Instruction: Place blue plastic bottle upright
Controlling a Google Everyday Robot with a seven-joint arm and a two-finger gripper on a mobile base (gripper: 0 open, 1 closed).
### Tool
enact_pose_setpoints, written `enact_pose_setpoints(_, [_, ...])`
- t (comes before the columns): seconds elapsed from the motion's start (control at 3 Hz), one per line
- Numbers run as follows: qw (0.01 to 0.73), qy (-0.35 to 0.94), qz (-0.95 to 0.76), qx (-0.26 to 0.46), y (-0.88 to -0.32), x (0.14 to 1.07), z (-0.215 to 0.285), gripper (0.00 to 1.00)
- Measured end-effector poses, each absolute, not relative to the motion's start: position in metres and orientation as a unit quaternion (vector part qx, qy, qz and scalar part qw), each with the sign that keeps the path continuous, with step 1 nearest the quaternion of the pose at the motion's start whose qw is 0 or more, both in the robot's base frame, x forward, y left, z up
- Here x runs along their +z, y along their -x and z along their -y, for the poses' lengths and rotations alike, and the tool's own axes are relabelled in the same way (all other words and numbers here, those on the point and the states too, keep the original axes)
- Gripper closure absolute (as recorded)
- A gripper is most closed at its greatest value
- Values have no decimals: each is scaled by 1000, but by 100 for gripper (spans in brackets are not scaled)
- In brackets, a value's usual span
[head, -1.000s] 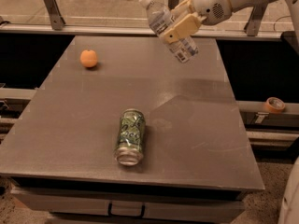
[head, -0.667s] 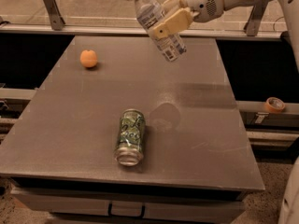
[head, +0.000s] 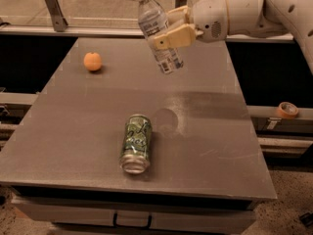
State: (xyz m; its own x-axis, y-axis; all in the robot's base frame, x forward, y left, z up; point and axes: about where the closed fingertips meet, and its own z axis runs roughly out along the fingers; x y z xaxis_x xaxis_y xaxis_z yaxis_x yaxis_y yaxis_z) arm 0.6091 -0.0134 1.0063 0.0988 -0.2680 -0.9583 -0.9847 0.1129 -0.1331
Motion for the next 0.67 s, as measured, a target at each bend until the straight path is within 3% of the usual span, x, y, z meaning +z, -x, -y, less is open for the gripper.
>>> enact_pose_setpoints(0.67, [580,489,-520,393,-587,982,21,100])
